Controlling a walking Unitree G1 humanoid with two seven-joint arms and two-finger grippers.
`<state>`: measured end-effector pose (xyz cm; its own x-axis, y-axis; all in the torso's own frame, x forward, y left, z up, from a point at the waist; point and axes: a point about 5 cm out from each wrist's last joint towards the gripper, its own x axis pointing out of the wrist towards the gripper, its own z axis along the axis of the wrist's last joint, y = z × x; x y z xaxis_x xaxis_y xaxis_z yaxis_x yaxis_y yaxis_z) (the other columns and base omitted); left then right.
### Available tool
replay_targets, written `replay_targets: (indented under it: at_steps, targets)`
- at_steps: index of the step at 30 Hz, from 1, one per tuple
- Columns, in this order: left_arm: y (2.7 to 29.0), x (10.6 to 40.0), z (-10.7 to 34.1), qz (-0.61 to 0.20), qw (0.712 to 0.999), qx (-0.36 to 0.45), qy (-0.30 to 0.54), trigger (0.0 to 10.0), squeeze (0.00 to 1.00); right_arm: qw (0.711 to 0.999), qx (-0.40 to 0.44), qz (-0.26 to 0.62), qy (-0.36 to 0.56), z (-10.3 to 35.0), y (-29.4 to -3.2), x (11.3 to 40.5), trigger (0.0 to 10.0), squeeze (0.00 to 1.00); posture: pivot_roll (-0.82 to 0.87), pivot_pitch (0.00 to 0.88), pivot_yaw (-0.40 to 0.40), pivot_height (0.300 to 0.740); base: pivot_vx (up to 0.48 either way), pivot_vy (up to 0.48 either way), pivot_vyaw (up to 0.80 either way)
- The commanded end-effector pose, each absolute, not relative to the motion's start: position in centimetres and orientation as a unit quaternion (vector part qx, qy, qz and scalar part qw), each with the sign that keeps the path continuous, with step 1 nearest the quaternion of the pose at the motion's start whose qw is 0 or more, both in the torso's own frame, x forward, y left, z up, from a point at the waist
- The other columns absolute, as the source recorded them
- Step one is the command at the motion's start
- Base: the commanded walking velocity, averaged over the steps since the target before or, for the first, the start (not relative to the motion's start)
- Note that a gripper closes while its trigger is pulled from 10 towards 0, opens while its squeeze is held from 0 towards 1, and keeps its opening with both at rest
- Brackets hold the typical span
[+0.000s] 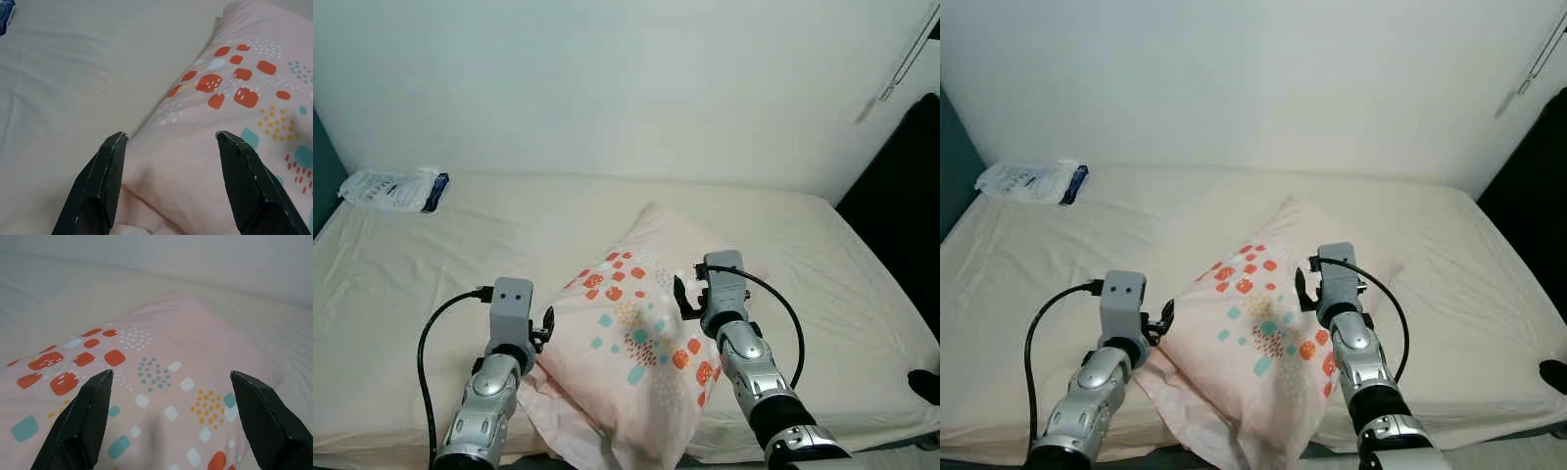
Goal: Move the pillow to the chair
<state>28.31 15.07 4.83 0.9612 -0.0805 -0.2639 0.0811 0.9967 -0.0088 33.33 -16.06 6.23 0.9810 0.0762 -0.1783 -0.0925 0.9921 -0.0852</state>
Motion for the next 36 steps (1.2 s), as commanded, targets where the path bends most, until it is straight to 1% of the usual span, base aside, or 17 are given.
replay_targets:
  at_steps: [1,6,7,9,16,23,25,29,36]
  targets:
    - [14.81,28.14,4.51,-0.045,0.989,-0.004,0.14,10.0,0.0,0.994,-0.033,0.039,0.098,6.11,-16.2,33.36,10.0,0.0,0.01,0.0,-0.106,0.735,0.0,0.0,0.0]
    - [14.88,28.22,4.61,-0.039,0.99,-0.012,0.137,10.0,0.0,0.994,-0.017,0.037,0.101,6.06,-16.25,33.37,10.0,0.0,0.01,0.0,-0.107,0.72,0.0,0.0,0.0]
    - [14.95,28.21,4.58,-0.038,0.989,-0.015,0.139,10.0,0.0,0.994,-0.016,0.037,0.102,6.06,-16.27,33.38,10.0,0.0,0.01,0.0,-0.106,0.71,0.0,0.0,0.0]
    - [14.95,28.21,4.58,-0.038,0.989,-0.015,0.139,10.0,0.0,0.994,-0.016,0.037,0.102,6.06,-16.27,33.38,10.0,0.0,0.01,0.0,-0.106,0.71,0.0,0.0,0.0]
    - [14.95,28.15,4.41,-0.05,0.988,-0.011,0.146,10.0,0.0,0.994,-0.008,0.034,0.104,6.02,-16.52,33.31,10.0,0.0,0.01,0.0,-0.103,0.68,0.0,0.0,0.0]
    - [14.92,28.28,4.52,-0.05,0.988,-0.01,0.144,10.0,0.0,0.994,-0.008,0.031,0.108,5.91,-16.66,33.28,10.0,0.0,0.01,0.0,-0.105,0.66,0.0,0.0,0.0]
    - [14.92,28.33,4.54,-0.05,0.988,-0.01,0.144,10.0,0.0,0.994,-0.008,0.029,0.11,5.94,-16.69,33.36,10.0,0.0,0.01,0.0,-0.106,0.645,0.0,0.0,0.0]
    - [14.93,28.33,4.54,-0.05,0.988,-0.01,0.145,10.0,0.0,0.993,-0.009,0.027,0.11,5.97,-16.72,33.4,10.0,0.0,0.01,0.0,-0.107,0.635,0.0,0.0,0.0]
    - [15.08,28.26,4.43,-0.054,0.987,-0.008,0.151,10.0,0.0,0.995,-0.007,0.035,0.098,6.2,-16.55,33.38,10.0,0.0,0.01,0.0,-0.097,0.635,0.0,0.0,0.0]
